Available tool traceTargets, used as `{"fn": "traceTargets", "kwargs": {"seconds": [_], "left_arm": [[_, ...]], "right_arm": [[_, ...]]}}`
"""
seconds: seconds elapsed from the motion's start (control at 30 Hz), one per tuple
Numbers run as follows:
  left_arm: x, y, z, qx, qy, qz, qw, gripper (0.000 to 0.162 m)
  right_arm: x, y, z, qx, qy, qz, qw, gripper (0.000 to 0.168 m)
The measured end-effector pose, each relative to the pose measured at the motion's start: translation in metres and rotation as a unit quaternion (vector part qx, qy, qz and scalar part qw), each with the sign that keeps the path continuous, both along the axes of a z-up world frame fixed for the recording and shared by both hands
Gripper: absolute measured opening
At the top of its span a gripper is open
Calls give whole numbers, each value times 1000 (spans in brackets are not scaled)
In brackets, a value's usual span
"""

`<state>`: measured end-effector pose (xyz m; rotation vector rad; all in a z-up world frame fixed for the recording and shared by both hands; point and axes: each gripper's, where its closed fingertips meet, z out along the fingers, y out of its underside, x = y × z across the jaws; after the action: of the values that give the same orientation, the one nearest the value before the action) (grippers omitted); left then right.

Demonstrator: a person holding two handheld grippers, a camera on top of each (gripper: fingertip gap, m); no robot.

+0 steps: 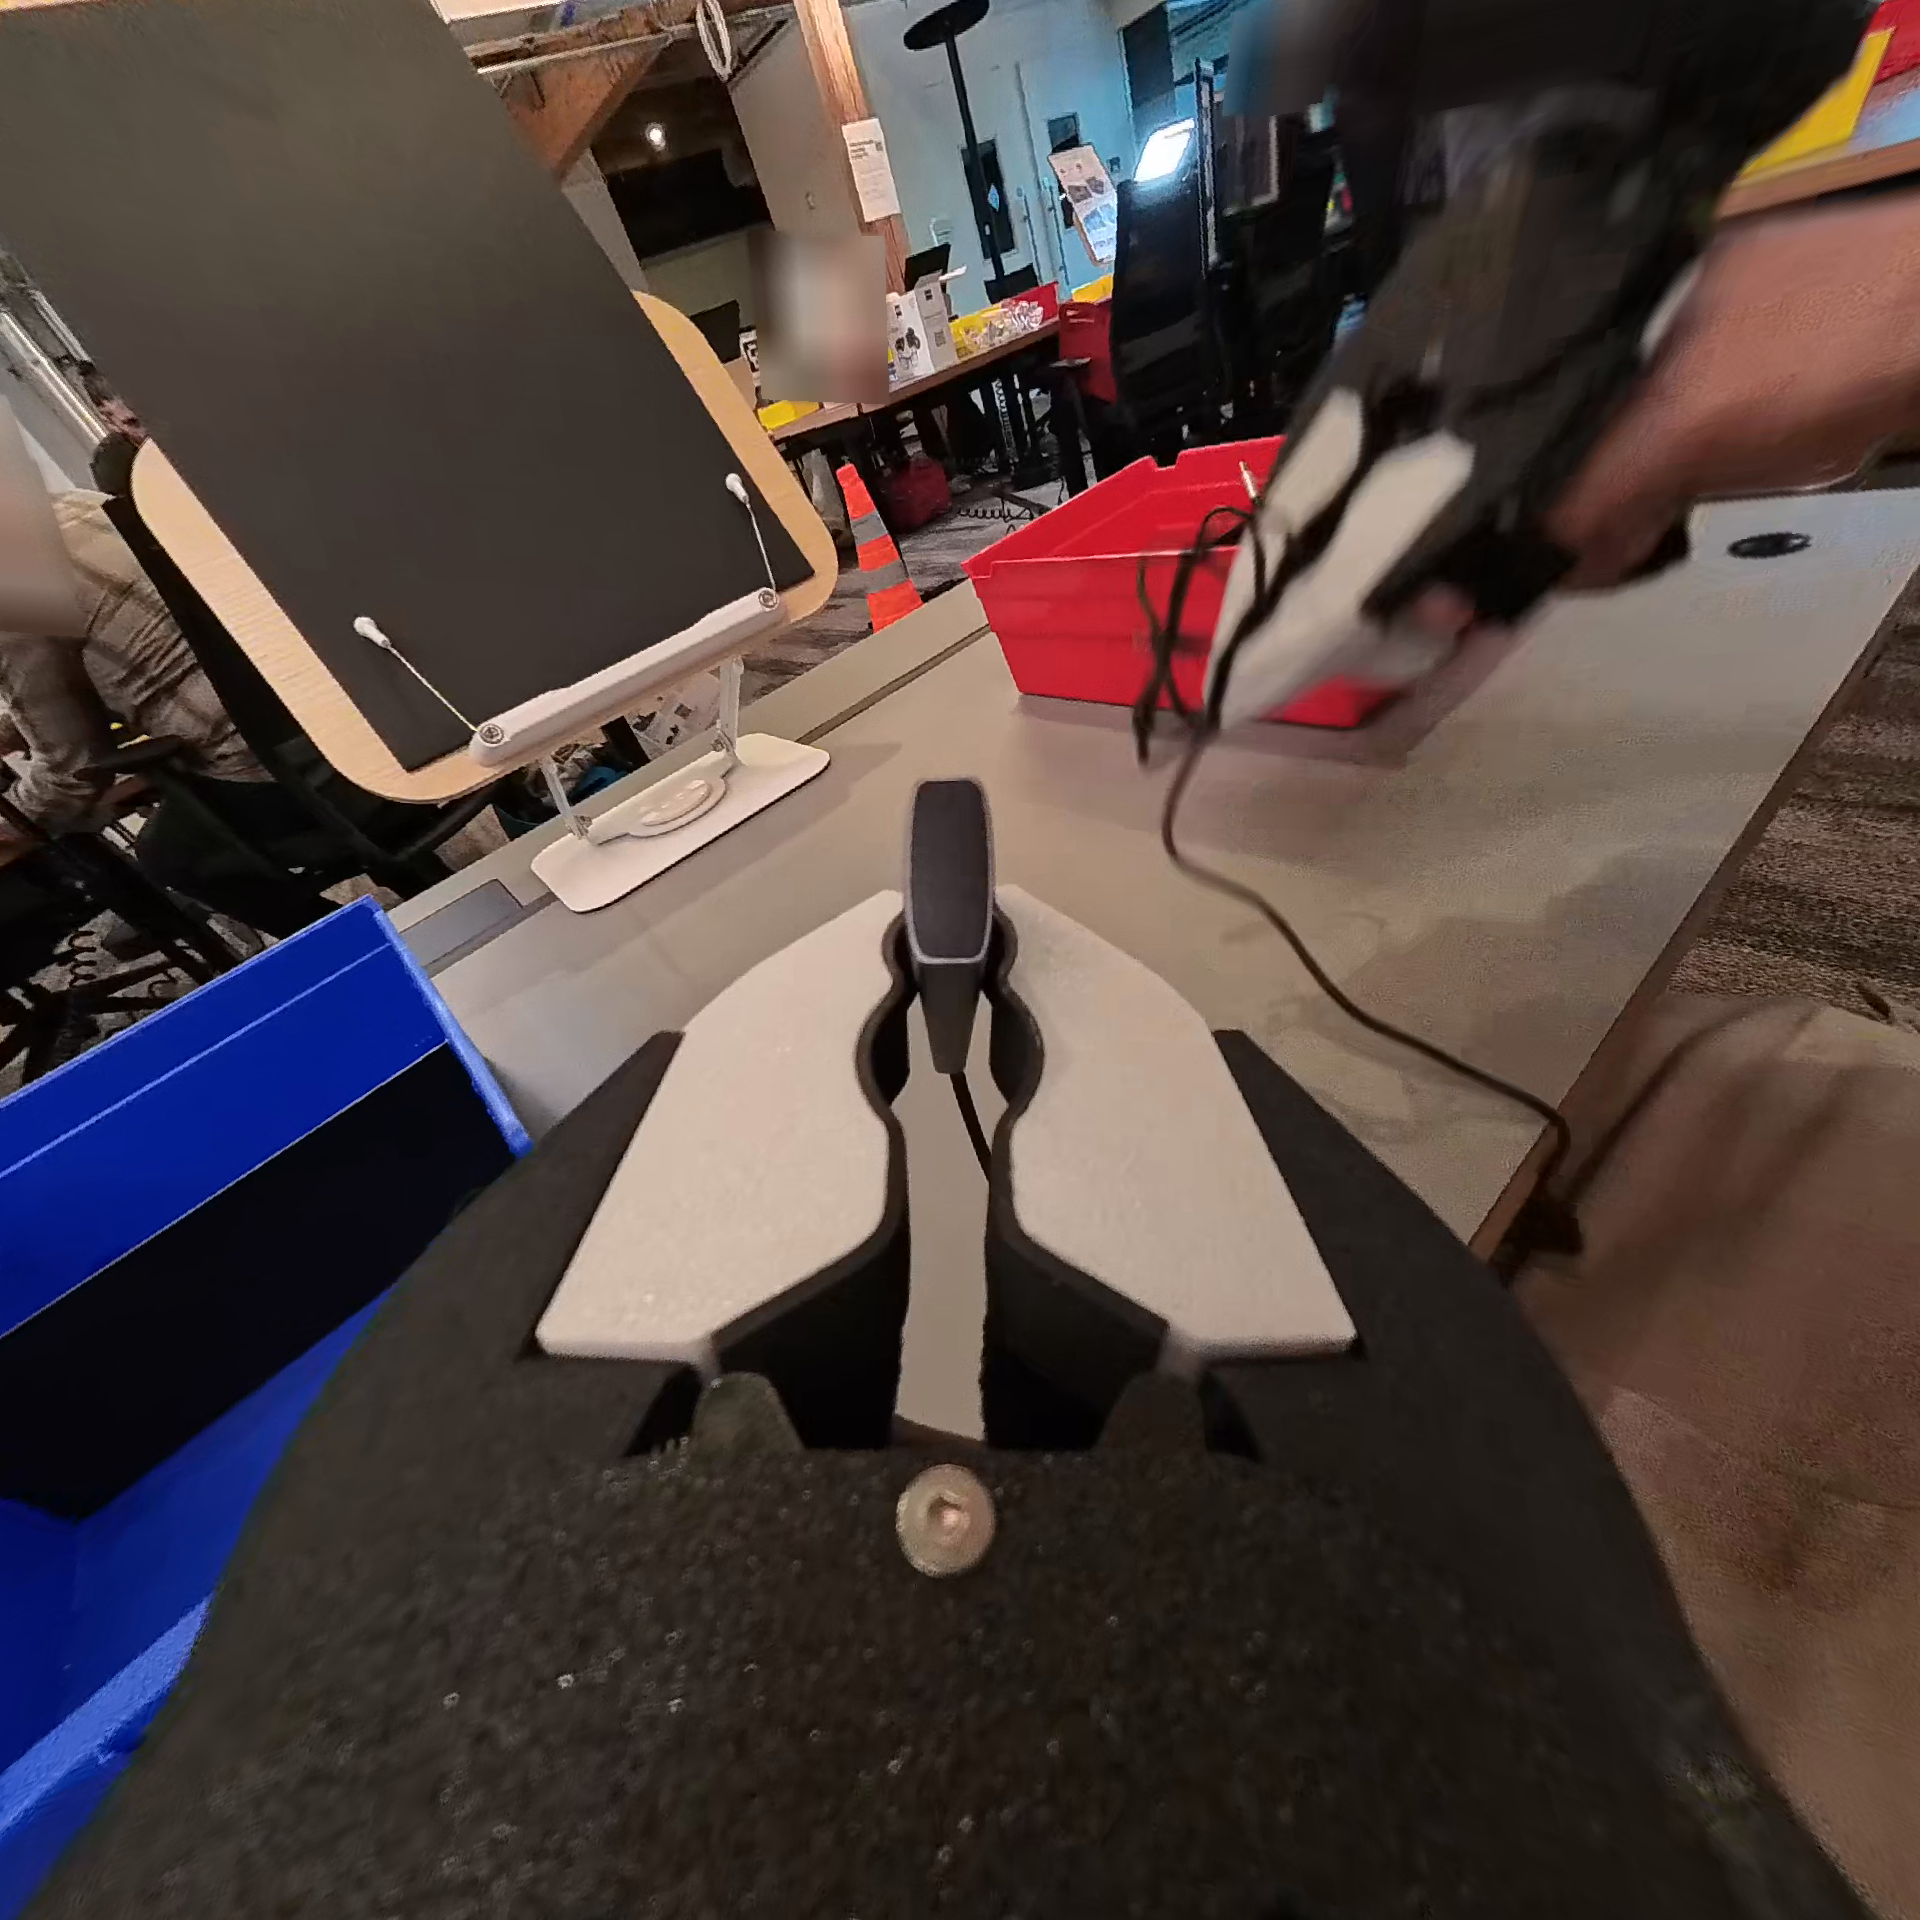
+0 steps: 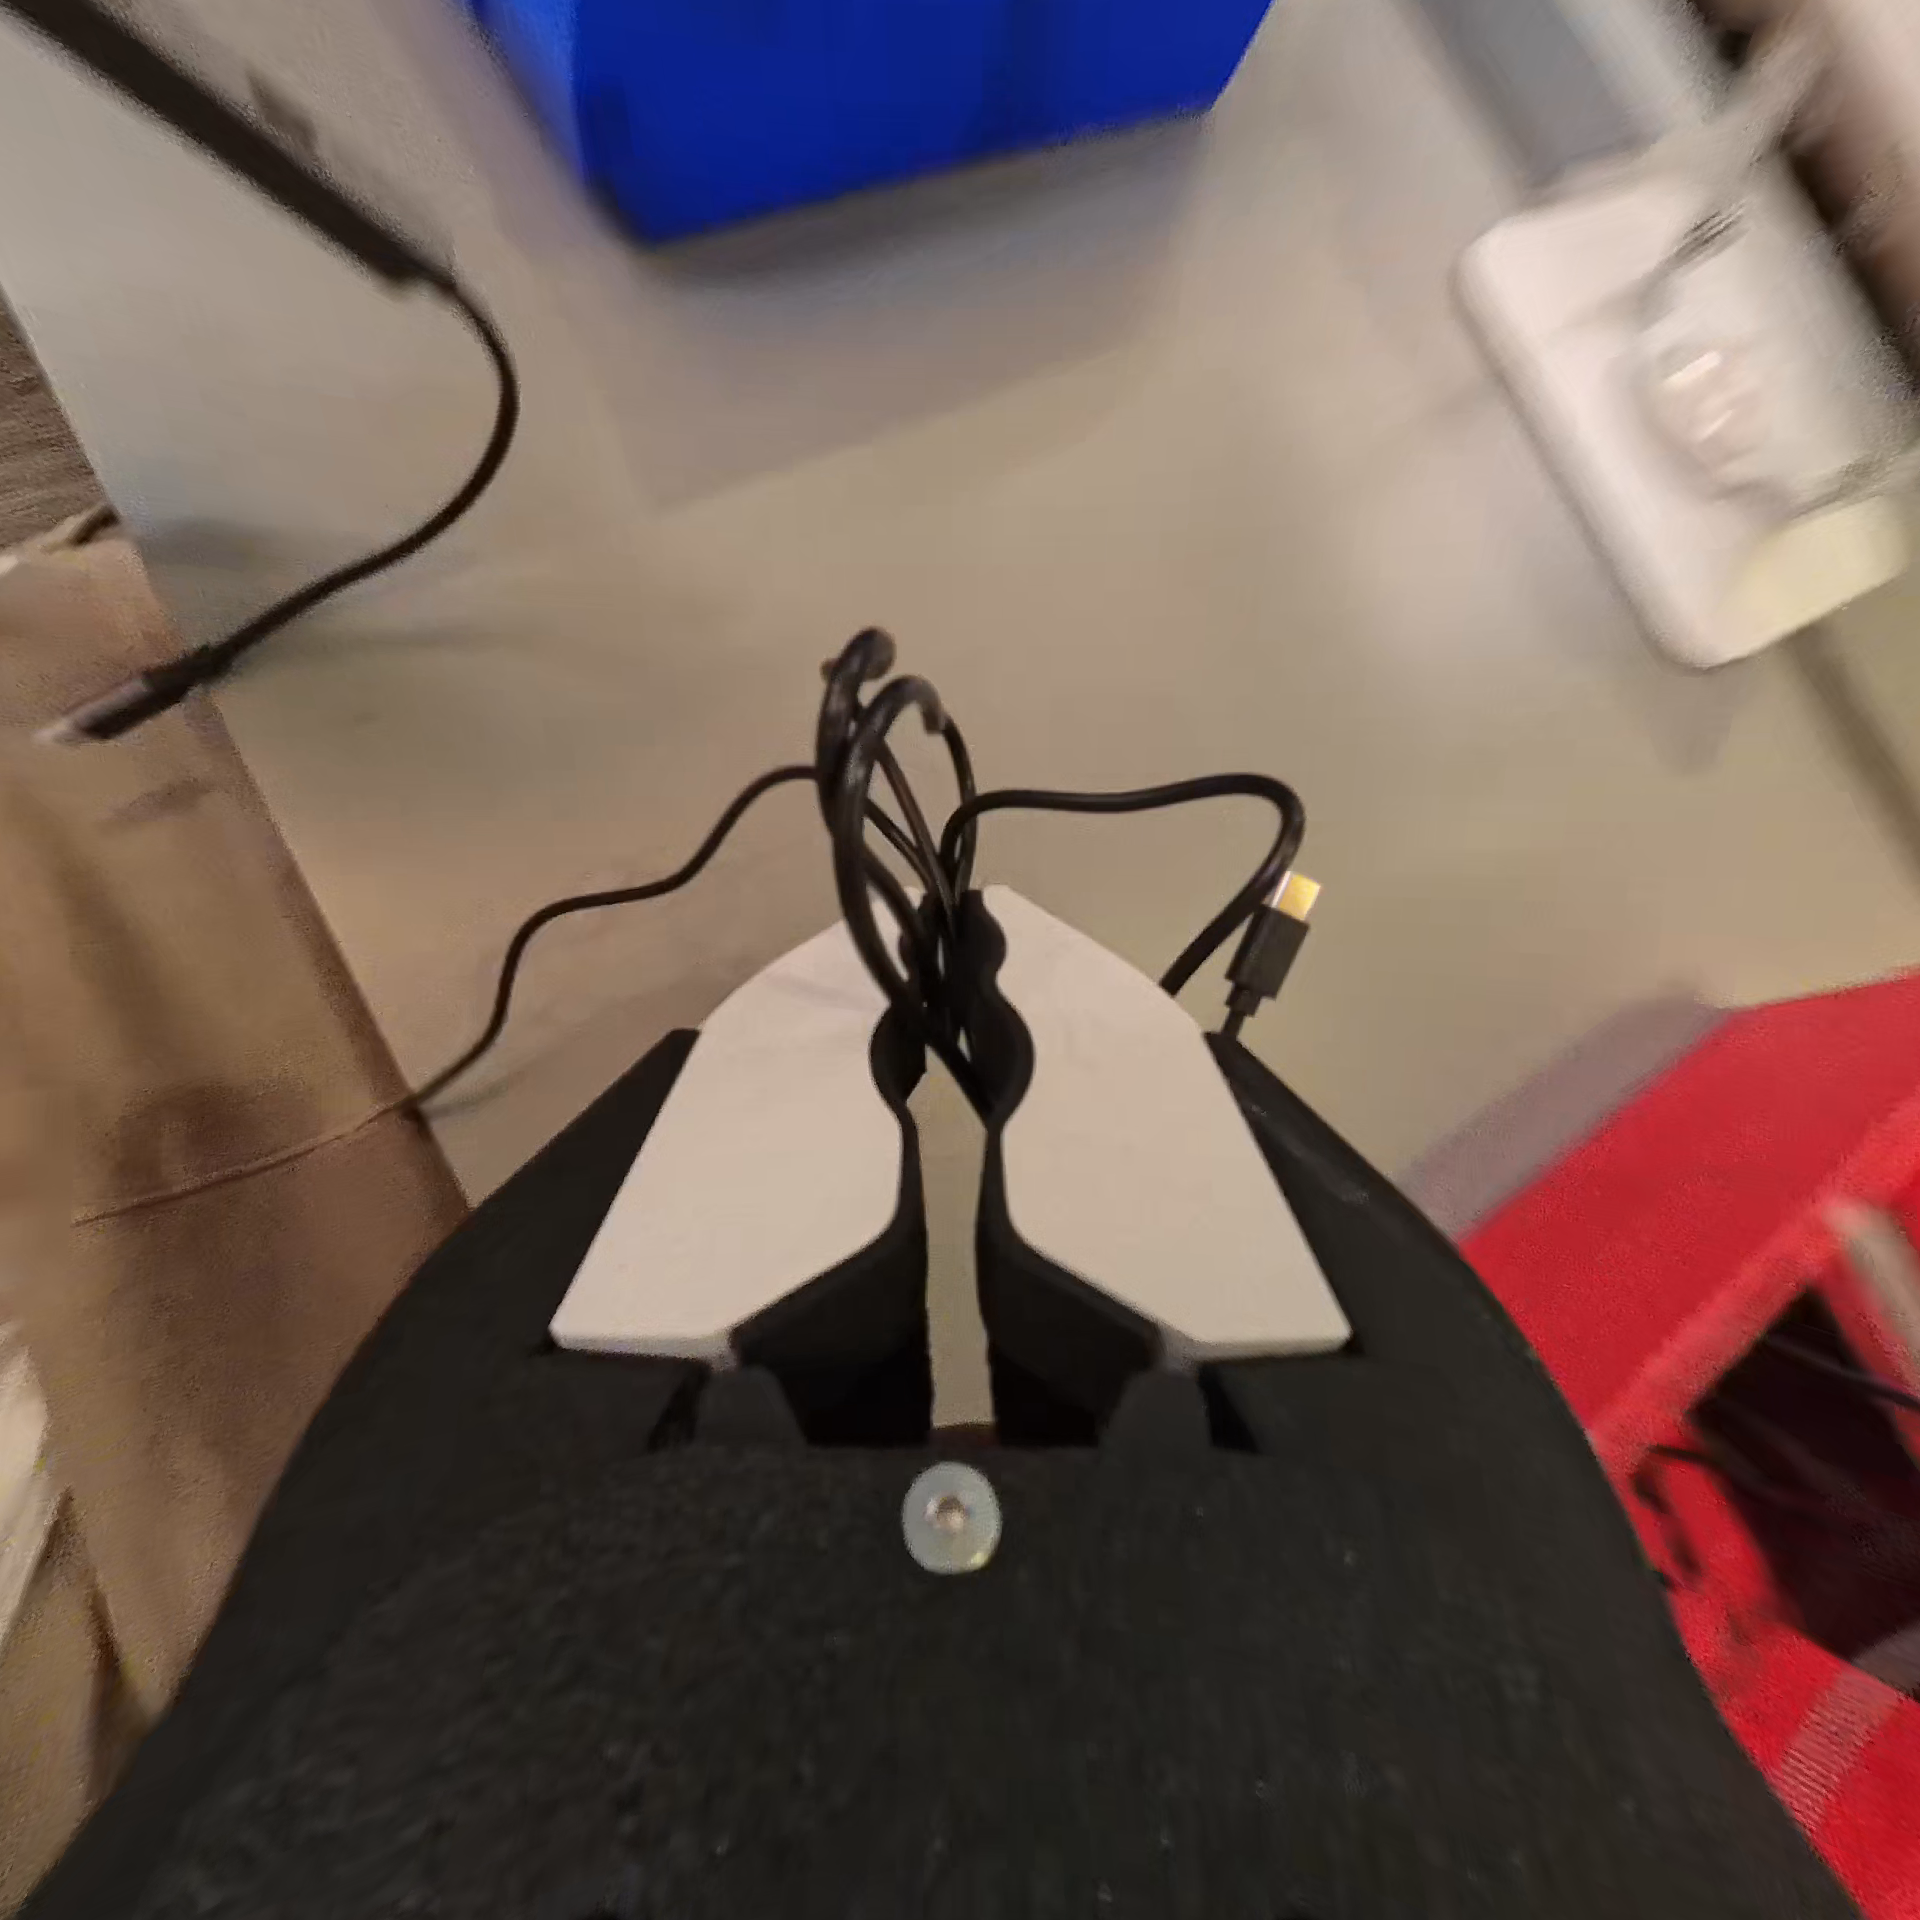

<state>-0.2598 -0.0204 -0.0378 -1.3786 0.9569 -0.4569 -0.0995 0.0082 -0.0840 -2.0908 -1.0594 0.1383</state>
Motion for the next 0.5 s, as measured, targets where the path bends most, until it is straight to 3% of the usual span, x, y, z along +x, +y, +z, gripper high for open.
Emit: {"fn": "traceTargets", "kwargs": {"seconds": [0.17,0.27,0.37,0.5], "left_arm": [[2,-3,0,1,0,-9,1000,10],[2,-4,1,5,1,-12,1000,10],[1,-4,2,8,3,-11,1000,10],[-1,-3,1,4,1,-10,1000,10]], "right_arm": [[77,20,139,160,-68,-74,982,4],[137,30,195,211,-116,-136,961,3],[184,36,209,208,-159,-166,951,3],[235,45,174,156,-209,-200,945,3]]}}
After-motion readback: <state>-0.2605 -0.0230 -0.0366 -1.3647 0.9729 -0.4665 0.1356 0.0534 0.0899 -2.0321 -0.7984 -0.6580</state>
